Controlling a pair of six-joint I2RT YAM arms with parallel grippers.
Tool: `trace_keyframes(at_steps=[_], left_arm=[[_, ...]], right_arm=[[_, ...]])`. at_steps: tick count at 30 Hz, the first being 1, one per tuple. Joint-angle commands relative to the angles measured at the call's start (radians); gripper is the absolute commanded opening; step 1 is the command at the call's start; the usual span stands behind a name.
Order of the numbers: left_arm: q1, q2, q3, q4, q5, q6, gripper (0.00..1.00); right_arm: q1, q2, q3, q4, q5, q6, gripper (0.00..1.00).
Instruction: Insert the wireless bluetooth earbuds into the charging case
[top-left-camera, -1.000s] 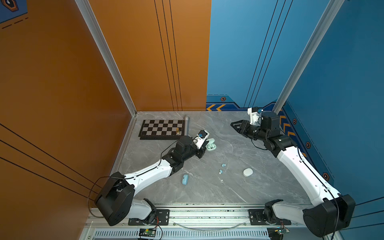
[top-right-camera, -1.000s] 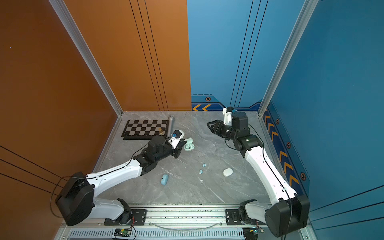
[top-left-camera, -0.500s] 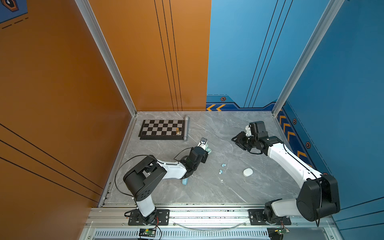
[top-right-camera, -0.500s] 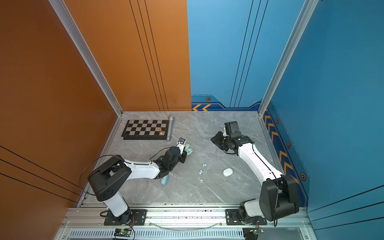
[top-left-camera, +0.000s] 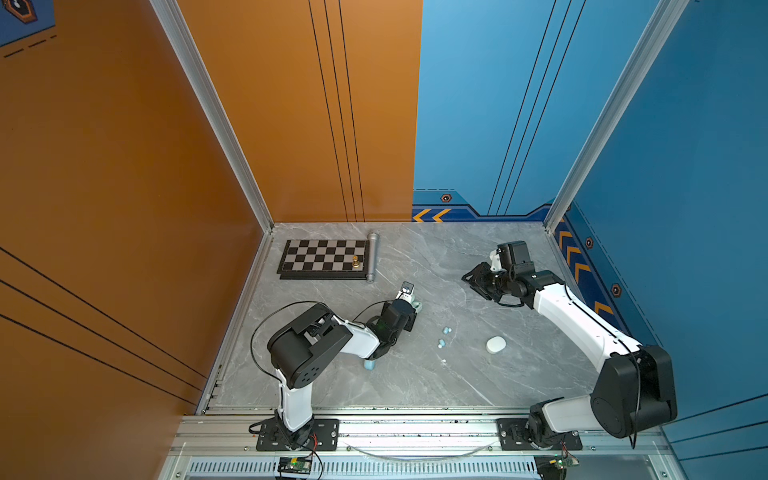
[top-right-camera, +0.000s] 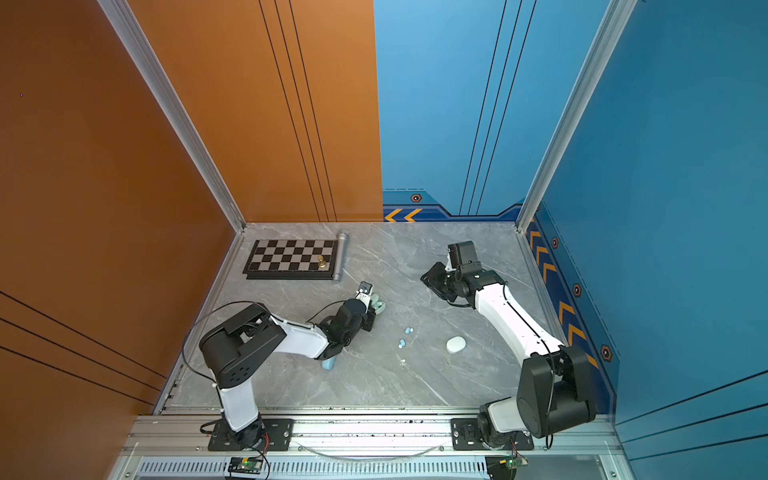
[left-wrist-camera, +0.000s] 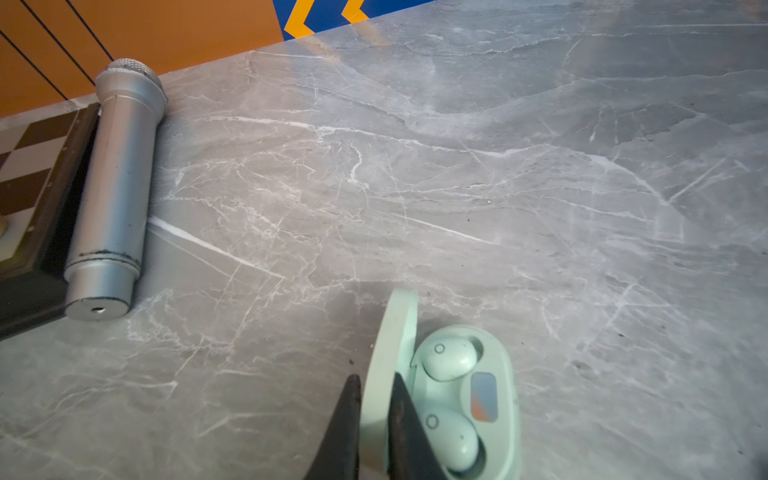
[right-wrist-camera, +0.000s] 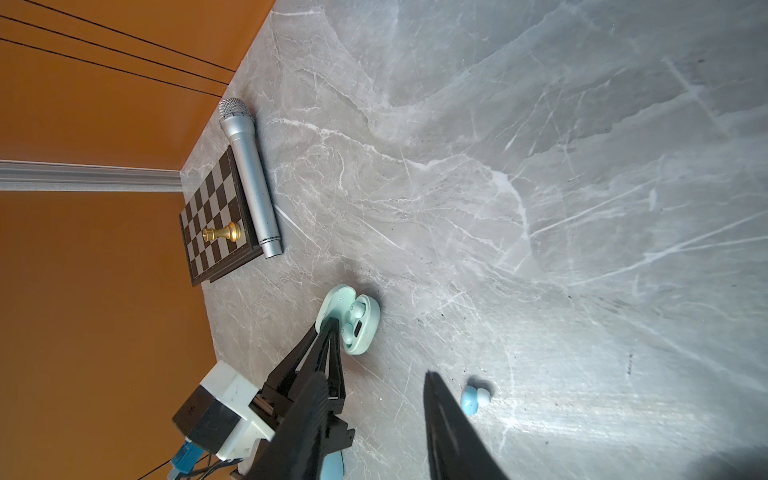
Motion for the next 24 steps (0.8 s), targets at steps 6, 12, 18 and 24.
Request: trace_keyframes(at_steps=[6, 12, 18, 24], left_arm=[[-0.008, -0.144, -0.044, 0.023, 0.029, -0.018, 0.58], [-0.001, -0.566, -0.136, -0.139, 0.007, 0.051, 0.98], [0.1, -1.012, -0.109, -0.752, 0.095, -0.079, 0.98], [0.198, -1.24, -0.169, -1.022, 0.227, -0.229, 0.98]], right_arm=[[0.008, 0.018, 0.077, -0.121, 0.037, -0.205, 0.57], [0.101, 0.159, 0.215, -0.239, 0.15, -0.347, 0.63], [0.256, 0.317, 0.343, -0.271, 0.348, -0.368, 0.78], [0.35, 0.491, 0.502, -0.297, 0.4, -0.374, 0.87]])
